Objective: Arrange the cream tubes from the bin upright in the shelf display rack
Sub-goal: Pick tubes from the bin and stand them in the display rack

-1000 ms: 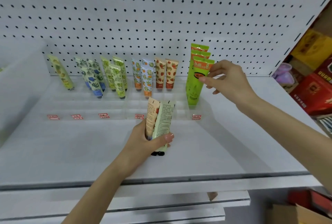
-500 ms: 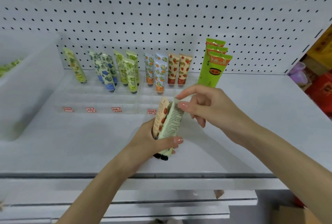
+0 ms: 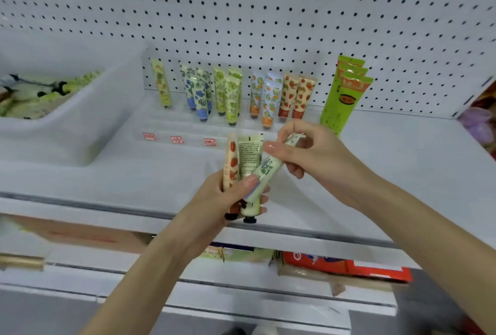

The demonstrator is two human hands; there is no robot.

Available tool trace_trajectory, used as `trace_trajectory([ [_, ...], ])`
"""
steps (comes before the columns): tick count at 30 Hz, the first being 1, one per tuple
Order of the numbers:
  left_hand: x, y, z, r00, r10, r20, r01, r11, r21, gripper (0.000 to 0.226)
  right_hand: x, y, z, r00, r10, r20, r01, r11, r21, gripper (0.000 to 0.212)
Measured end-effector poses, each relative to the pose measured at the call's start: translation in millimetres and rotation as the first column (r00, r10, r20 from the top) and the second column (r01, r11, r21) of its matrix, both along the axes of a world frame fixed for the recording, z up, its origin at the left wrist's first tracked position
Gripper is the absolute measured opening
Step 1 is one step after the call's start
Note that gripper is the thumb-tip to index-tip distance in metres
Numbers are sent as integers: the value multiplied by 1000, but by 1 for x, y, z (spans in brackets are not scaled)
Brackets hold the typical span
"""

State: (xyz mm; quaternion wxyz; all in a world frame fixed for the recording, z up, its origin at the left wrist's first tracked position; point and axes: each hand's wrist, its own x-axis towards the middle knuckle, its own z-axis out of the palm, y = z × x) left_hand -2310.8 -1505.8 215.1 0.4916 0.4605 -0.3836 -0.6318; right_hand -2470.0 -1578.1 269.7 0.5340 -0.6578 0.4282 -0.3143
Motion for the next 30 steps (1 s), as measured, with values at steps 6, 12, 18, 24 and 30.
trace_trajectory([
  [6,5,43,6,999,43,-30,-44,999,-1,36,-5,38,4,996,92,-21,-93,994,-53,20],
  [12,4,93,1,999,42,-4,-42,998,43,46,-8,76,-8,998,31,51,-39,986,162,44],
  [18,2,114,-3,998,47,50,-50,997,52,36,-5,108,-12,992,-66,103,33,955,294,24],
  [24,15,102,3,991,106,81,-109,994,29,47,6,102,5,991,-114,74,93,966,242,15],
  [30,63,85,9,984,172,36,-173,985,26,48,53,72,23,989,-128,79,110,973,202,15],
])
